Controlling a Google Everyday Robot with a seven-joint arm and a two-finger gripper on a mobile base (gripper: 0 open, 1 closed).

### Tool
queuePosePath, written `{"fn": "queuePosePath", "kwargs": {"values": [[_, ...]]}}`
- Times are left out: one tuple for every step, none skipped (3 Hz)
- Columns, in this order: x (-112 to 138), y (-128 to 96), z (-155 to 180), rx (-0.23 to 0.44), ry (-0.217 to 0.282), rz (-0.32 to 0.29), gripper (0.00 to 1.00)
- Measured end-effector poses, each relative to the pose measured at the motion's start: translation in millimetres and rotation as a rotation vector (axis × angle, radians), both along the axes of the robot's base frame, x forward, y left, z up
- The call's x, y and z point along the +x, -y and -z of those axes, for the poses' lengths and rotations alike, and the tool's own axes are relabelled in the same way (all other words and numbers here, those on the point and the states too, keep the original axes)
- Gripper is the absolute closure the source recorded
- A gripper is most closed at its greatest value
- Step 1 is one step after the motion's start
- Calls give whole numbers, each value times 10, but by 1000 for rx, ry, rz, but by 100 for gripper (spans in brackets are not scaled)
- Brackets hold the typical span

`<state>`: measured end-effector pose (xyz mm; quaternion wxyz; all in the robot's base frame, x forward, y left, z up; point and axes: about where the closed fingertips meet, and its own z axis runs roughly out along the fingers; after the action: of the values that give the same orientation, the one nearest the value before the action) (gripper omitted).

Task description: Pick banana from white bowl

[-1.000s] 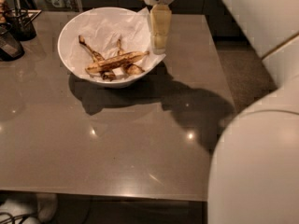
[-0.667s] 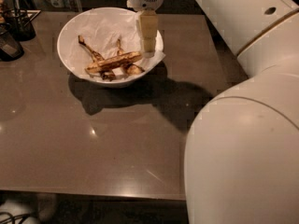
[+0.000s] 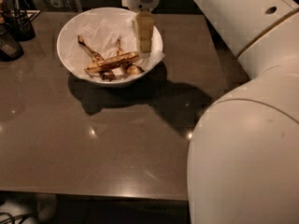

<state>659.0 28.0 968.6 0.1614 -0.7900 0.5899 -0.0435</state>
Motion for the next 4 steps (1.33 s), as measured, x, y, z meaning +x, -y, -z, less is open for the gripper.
{"fn": "queuePosePath", "kwargs": {"values": [[-50,-142,112,-6,-30,-28,0],[-94,-242,204,2,-63,-27,1],[-94,-313,319,18,-100,-22,8],[-65,-343,509,25,-151,-9,20]]}}
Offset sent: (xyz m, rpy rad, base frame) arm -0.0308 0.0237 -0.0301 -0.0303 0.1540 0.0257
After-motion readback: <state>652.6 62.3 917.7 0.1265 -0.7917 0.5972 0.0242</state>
